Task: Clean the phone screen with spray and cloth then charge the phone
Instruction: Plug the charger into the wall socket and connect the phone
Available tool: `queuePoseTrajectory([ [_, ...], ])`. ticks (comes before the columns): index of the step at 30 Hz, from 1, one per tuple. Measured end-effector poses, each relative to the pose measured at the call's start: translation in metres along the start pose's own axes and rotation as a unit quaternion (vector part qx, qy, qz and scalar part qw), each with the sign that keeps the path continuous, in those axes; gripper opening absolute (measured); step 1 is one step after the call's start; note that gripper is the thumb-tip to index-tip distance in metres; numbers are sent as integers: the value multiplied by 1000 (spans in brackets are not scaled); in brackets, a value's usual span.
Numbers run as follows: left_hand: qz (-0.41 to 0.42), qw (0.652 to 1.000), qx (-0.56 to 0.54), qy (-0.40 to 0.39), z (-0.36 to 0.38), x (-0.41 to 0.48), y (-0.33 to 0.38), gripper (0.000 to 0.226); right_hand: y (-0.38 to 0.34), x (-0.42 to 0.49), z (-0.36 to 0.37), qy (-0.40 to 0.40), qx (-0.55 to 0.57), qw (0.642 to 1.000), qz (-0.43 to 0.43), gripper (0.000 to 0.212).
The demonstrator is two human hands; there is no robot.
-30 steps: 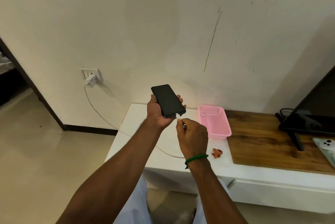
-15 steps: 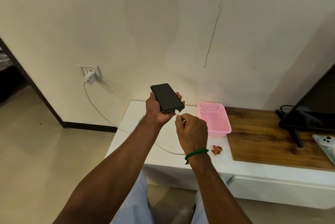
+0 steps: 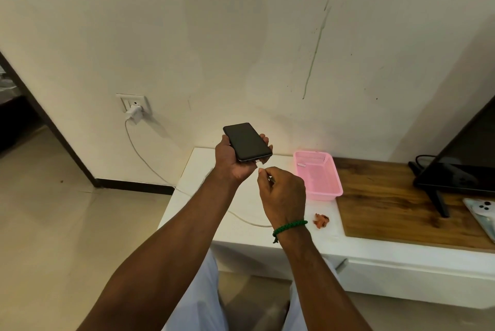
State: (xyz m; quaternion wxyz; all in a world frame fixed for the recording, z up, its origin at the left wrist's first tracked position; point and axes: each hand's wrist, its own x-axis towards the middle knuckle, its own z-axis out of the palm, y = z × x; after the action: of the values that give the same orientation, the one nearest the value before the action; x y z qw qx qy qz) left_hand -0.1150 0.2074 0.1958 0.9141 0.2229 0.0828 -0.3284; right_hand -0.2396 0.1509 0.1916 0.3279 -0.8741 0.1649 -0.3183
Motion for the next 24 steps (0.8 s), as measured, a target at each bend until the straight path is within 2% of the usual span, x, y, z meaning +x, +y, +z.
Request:
queuePoseTrajectory([
  [14,-3,1000,16,0,-1,-2,-2,53,2,0,2,2,1,1000,10,32],
  [24,8,999,44,-12,-2,0,-2,64,3,-1,5,-3,-18,999,28,34],
])
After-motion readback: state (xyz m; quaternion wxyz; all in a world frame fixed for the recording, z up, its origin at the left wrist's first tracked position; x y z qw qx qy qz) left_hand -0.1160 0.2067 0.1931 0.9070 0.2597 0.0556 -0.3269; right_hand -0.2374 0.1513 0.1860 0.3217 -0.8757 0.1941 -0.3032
